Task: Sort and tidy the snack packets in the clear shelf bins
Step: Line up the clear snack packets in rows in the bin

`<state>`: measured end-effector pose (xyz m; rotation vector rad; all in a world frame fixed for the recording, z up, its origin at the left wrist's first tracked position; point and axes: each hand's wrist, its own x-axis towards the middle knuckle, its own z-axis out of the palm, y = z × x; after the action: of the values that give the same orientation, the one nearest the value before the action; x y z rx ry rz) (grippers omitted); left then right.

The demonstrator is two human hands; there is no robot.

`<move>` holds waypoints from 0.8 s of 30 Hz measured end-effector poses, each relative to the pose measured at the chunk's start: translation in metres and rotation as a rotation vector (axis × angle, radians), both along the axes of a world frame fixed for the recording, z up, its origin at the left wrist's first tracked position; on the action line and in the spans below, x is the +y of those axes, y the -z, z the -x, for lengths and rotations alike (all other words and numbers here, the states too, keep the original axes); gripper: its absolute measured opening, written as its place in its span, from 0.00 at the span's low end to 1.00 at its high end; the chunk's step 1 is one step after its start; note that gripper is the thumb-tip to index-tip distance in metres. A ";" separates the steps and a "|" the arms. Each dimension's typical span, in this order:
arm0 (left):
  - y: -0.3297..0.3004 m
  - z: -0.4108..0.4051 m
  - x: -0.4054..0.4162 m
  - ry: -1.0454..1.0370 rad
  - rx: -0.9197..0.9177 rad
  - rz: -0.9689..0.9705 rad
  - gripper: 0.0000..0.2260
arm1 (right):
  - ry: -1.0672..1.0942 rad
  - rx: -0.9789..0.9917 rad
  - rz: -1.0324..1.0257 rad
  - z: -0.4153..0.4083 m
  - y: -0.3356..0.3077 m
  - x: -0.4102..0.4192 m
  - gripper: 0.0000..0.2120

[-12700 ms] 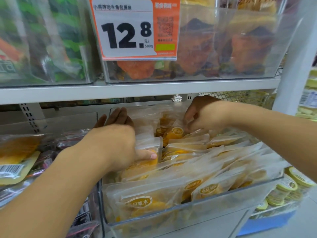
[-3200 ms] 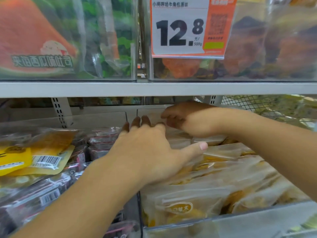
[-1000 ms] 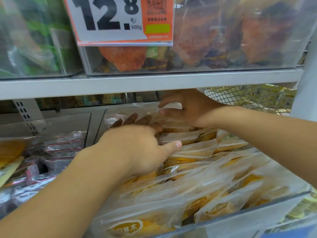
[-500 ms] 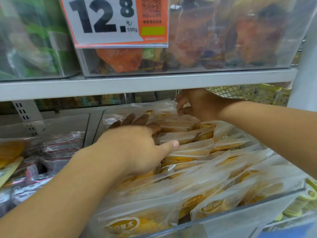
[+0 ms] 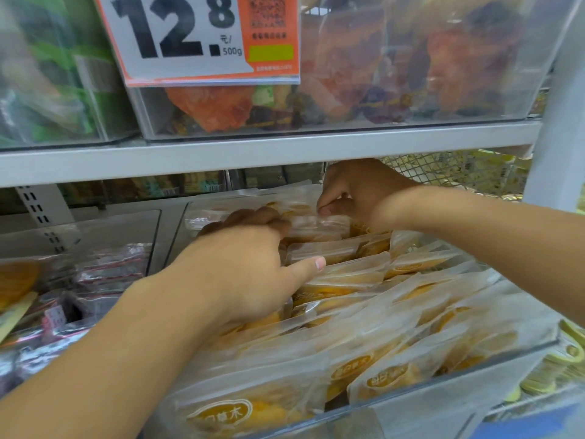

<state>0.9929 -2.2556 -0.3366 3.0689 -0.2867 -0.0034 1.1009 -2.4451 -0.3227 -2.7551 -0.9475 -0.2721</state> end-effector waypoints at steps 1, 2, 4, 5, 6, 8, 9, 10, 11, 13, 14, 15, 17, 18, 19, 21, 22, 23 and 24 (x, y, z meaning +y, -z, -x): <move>0.000 0.000 0.000 0.002 -0.008 0.010 0.35 | -0.023 -0.034 -0.020 -0.001 0.004 0.003 0.07; -0.001 -0.001 -0.001 0.003 -0.007 0.016 0.34 | -0.045 -0.051 -0.047 -0.001 0.008 0.005 0.08; -0.002 -0.002 -0.001 0.001 0.011 0.020 0.33 | -0.075 -0.043 -0.101 0.001 0.013 0.011 0.08; -0.002 -0.002 -0.001 0.002 0.019 0.024 0.33 | -0.082 -0.026 -0.119 0.002 0.014 0.014 0.09; -0.002 -0.002 -0.002 0.004 0.022 0.031 0.33 | -0.084 0.000 -0.134 0.002 0.015 0.017 0.09; -0.002 -0.001 -0.002 0.008 0.031 0.047 0.32 | -0.076 0.079 -0.155 0.002 0.013 0.021 0.10; -0.002 -0.001 -0.002 0.007 0.033 0.052 0.31 | -0.072 0.118 -0.139 0.002 0.013 0.022 0.10; -0.002 -0.001 -0.002 0.010 0.028 0.051 0.31 | -0.066 0.146 -0.105 0.002 0.013 0.023 0.11; -0.002 -0.001 -0.001 0.015 0.017 0.050 0.31 | -0.057 0.170 -0.058 0.002 0.012 0.022 0.12; -0.001 -0.001 0.000 0.024 0.011 0.054 0.30 | -0.040 0.254 -0.001 0.002 0.010 0.020 0.16; -0.001 0.000 0.000 0.028 0.017 0.057 0.29 | -0.037 0.320 0.000 0.004 0.009 0.021 0.18; 0.000 0.000 0.000 0.031 0.026 0.056 0.28 | -0.048 0.375 0.009 0.006 0.009 0.023 0.19; -0.001 0.000 0.000 0.033 0.036 0.046 0.27 | -0.101 0.356 0.056 0.008 0.011 0.028 0.15; -0.002 0.000 -0.001 0.032 0.036 0.043 0.27 | -0.115 0.291 0.067 0.007 0.012 0.028 0.12; -0.002 0.000 -0.001 0.029 0.036 0.045 0.27 | -0.104 0.213 0.090 0.006 0.011 0.028 0.12; -0.003 -0.001 0.000 0.022 0.045 0.045 0.28 | -0.040 0.079 0.199 0.003 0.006 0.022 0.12; -0.002 -0.002 0.000 0.018 0.049 0.042 0.29 | -0.010 0.027 0.245 0.003 0.005 0.019 0.12; -0.002 -0.003 0.001 0.017 0.049 0.043 0.29 | 0.001 -0.012 0.266 0.003 0.003 0.016 0.11; -0.001 -0.003 0.001 0.020 0.048 0.047 0.30 | -0.003 -0.023 0.260 0.003 0.003 0.015 0.11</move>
<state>0.9960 -2.2542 -0.3353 3.0147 -0.3105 -0.0699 1.0977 -2.4302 -0.3259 -2.9896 -1.0602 -0.1924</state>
